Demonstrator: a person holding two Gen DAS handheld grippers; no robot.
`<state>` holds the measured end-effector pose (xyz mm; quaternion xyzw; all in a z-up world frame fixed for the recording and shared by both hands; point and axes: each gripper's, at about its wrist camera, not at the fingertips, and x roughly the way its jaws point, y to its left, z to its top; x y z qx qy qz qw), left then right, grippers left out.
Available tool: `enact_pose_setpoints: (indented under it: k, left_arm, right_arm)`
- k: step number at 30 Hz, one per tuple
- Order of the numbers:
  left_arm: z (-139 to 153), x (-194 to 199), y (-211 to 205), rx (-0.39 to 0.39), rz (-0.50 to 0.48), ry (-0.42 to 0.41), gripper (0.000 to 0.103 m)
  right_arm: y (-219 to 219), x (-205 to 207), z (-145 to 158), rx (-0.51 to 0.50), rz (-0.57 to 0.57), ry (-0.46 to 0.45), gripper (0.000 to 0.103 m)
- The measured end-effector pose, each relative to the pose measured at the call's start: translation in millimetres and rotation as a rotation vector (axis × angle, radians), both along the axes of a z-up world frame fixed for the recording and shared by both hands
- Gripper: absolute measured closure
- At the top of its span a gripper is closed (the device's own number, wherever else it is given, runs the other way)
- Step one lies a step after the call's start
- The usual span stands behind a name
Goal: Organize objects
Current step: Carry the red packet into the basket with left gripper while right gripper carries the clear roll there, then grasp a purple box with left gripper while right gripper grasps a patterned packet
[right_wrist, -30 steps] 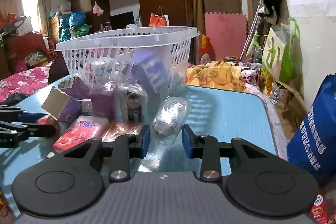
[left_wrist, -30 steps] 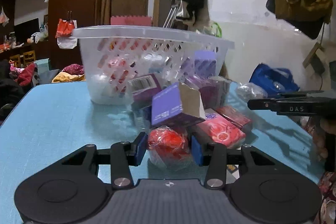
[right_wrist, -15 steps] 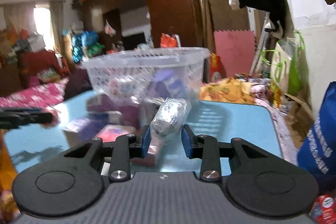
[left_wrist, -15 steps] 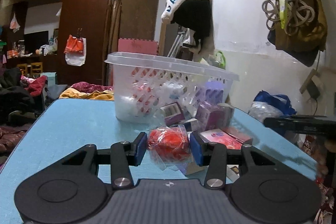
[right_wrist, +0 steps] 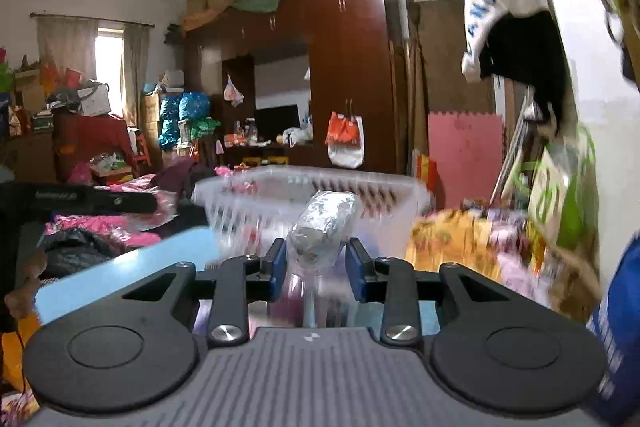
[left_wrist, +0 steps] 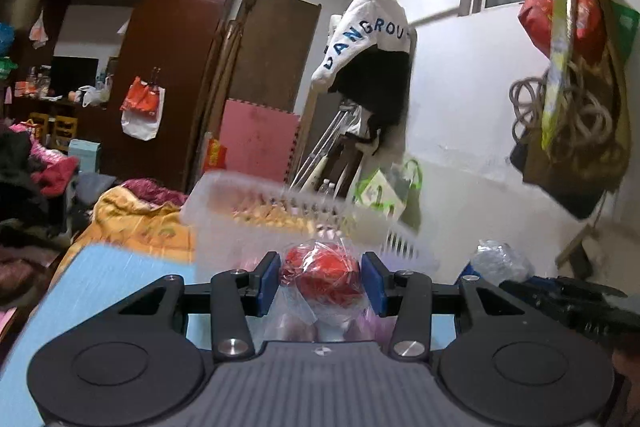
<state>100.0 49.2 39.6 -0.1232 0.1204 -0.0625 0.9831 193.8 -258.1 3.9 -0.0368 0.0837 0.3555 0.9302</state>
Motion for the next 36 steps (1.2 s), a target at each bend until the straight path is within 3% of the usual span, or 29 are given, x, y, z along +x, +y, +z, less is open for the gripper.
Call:
enact_pose_setpoints:
  k: [5,8,12,14,15,16,17,19,22,27,29,31,34,36]
  left_arm:
    - [33.5,73.6,-8.0,0.002,0.028,0.074,0.054]
    - [33.5,105.6,-9.5,-0.009,0.073,0.119,0.054]
    - [23.2,124.1,-8.6,-0.010,0.109,0.148,0.052]
    - [17.6,129.8,-7.8,0.005,0.116,0.176,0.023]
    - [16.0,127.9,-7.6,0.016,0.137,0.189,0.020]
    - [15.2,123.0,-7.8,0.029,0.142,0.186,0.020]
    - [15.6,113.8,-6.9,0.036,0.137,0.162,0.020]
    - [16.0,86.4,-4.3,0.039,0.128,0.109,0.020]
    - [4.6,36.6,-4.6,0.052,0.112,0.054,0.013]
    - [-48.8,-9.2,-23.3,0.119,0.028,0.145,0.011]
    - [-65.5,-8.0,-30.3,0.137,0.001,0.192,0.011]
    - [-76.8,0.5,-36.4,0.167,-0.017,0.225,0.011]
    - [-88.1,10.4,-37.5,0.194,-0.012,0.252,0.011]
    - [-92.4,16.1,-29.9,0.161,-0.011,0.268,0.010]
  right_arm:
    - [38.7,45.1,30.7,-0.053,-0.008,-0.002,0.067]
    - [58.4,71.8,31.6,-0.094,0.004,0.039,0.067]
    - [79.0,87.0,23.8,-0.138,-0.017,0.022,0.067]
    - [78.4,89.4,20.3,-0.130,-0.029,0.021,0.056]
    - [77.3,90.0,18.2,-0.143,-0.028,0.036,0.041]
    - [74.3,87.1,15.8,-0.148,-0.020,0.045,0.032]
    - [68.9,80.6,14.3,-0.145,-0.015,0.039,0.029]
    - [53.9,61.7,8.5,-0.141,-0.029,0.024,0.012]
    - [23.1,33.0,-11.0,-0.089,-0.029,0.035,0.000]
    - [-4.4,20.5,-65.4,-0.100,-0.045,0.179,0.002]
    - [-2.4,27.4,-78.6,-0.128,-0.053,0.231,0.013]
    - [2.6,36.6,-86.4,-0.154,-0.057,0.281,0.035]
    - [4.5,41.2,-85.4,-0.136,-0.040,0.305,0.033]
    - [8.6,38.7,-86.8,-0.149,-0.016,0.309,0.032]
